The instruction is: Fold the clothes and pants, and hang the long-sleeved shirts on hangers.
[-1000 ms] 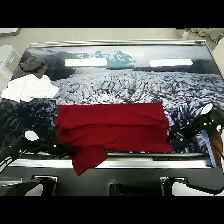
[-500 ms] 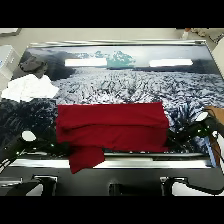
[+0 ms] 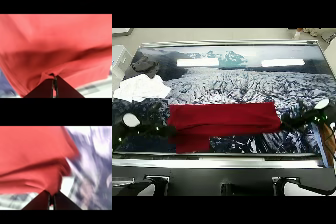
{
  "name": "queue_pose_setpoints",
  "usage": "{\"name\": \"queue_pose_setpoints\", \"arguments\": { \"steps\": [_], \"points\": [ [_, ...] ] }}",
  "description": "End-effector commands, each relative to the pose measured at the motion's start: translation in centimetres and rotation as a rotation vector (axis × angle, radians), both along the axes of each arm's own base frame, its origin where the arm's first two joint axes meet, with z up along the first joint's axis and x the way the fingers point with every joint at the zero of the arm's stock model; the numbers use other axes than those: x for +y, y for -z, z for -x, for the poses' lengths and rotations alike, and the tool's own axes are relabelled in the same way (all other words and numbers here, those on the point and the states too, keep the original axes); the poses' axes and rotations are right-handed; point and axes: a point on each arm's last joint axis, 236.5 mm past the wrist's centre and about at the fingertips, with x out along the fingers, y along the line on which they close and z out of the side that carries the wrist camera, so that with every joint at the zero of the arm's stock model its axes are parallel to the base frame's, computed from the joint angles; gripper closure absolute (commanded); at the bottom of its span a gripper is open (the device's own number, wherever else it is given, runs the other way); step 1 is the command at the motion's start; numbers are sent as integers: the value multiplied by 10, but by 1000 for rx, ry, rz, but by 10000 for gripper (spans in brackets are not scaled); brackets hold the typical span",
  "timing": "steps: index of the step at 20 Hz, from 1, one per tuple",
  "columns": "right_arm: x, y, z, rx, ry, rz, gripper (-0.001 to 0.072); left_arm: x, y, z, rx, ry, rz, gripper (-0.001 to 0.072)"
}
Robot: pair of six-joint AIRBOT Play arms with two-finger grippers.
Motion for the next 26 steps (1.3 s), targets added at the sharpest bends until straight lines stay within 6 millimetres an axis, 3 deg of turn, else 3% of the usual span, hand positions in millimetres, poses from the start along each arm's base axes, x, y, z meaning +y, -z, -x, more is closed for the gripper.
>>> {"name": "queue_pose_setpoints", "arguments": {
  "steps": [1,4,8,10,12,13,14,16,17,18,20,22,26],
  "points": [
    [1,-23,-68,-186,-11,106,677,18,-30,-68,-122,2,-78,687],
    [-5,-3,-98,-167,32,171,676,19,-36,-124,-153,2,-77,686],
    [18,22,-119,-148,103,42,675,3,-23,-172,-119,1,1,685],
    [26,31,-124,-136,134,-5,674,-5,-1,-177,-69,-7,39,685],
    [37,32,-126,-124,156,-59,669,-7,22,-166,24,-21,50,683],
    [37,28,-126,-127,161,-68,621,-8,30,-159,68,-18,55,679],
    [33,25,-125,-128,161,-66,525,-7,31,-154,87,-8,56,583],
    [13,12,-119,-112,167,-64,142,0,20,-151,99,-4,63,136],
    [-3,8,-114,-97,185,-70,60,6,10,-151,101,-8,67,87],
    [-15,7,-106,-73,201,-83,15,13,-2,-151,92,-12,70,86],
    [-28,14,-88,-11,192,-111,1,20,-28,-154,37,-25,69,87],
    [-19,26,-83,19,167,-139,0,13,-54,-155,-19,-26,97,87],
    [12,44,-92,29,138,-222,3,-24,-106,-151,-117,10,195,88]
  ]
}}
